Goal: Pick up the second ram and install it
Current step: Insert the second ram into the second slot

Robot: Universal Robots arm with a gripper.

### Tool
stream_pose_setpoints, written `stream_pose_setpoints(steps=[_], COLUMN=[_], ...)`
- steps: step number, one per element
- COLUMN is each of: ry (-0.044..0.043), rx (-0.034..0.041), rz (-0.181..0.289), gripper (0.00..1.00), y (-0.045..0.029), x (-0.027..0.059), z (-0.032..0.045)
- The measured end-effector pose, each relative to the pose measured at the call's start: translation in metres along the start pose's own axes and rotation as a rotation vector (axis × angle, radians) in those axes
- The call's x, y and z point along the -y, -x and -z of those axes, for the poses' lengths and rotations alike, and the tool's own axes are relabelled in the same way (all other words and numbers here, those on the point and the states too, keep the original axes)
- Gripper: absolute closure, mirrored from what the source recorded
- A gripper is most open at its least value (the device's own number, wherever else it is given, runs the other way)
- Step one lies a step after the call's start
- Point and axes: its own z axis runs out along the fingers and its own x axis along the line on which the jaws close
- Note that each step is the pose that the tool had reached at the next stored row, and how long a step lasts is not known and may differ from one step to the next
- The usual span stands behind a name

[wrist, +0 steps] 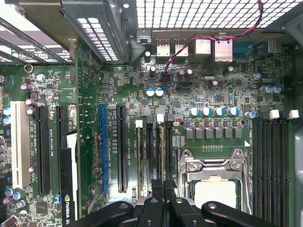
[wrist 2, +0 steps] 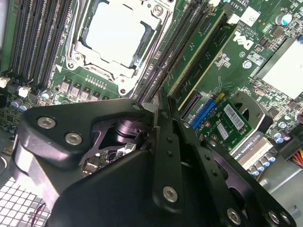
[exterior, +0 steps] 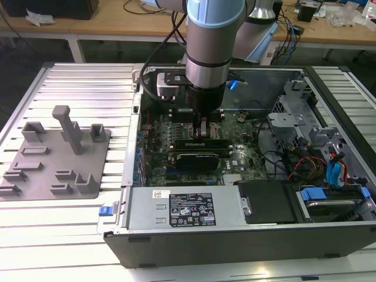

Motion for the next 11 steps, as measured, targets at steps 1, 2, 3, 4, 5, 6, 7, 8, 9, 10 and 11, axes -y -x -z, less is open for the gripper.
stream_pose_setpoints(steps=[1, 2, 3, 4, 5, 6, 7, 8, 9, 10, 11], ry=[0.0, 0.0, 0.0, 0.0, 0.0, 0.0, 0.0, 0.0001, 0.0, 0.0001, 0.0], rx=[0.0, 0.0, 0.0, 0.0001, 0.0, 0.0, -0.0001, -0.0002, -0.0001, -0.0001, -0.0001], rz=[0.0, 0.0, 0.0, 0.0, 0.0, 0.0, 0.0, 0.0, 0.0, 0.0, 0.0], gripper=[0.91, 0.91, 0.91, 0.91, 0.91, 0.91, 0.91, 0.91, 0.91, 0.91, 0.91], y=[0.0, 0.0, 0.0, 0.0, 0.0, 0.0, 0.0, -0.0001, -0.0001, 0.0, 0.0], x=[0.0, 0.0, -0.0002, -0.0002, -0.0002, -0.0002, -0.0002, -0.0003, -0.0003, -0.0003, -0.0003], z=[0.0, 0.0, 0.0, 0.0, 0.0, 0.0, 0.0, -0.0004, -0.0005, -0.0006, -0.0007])
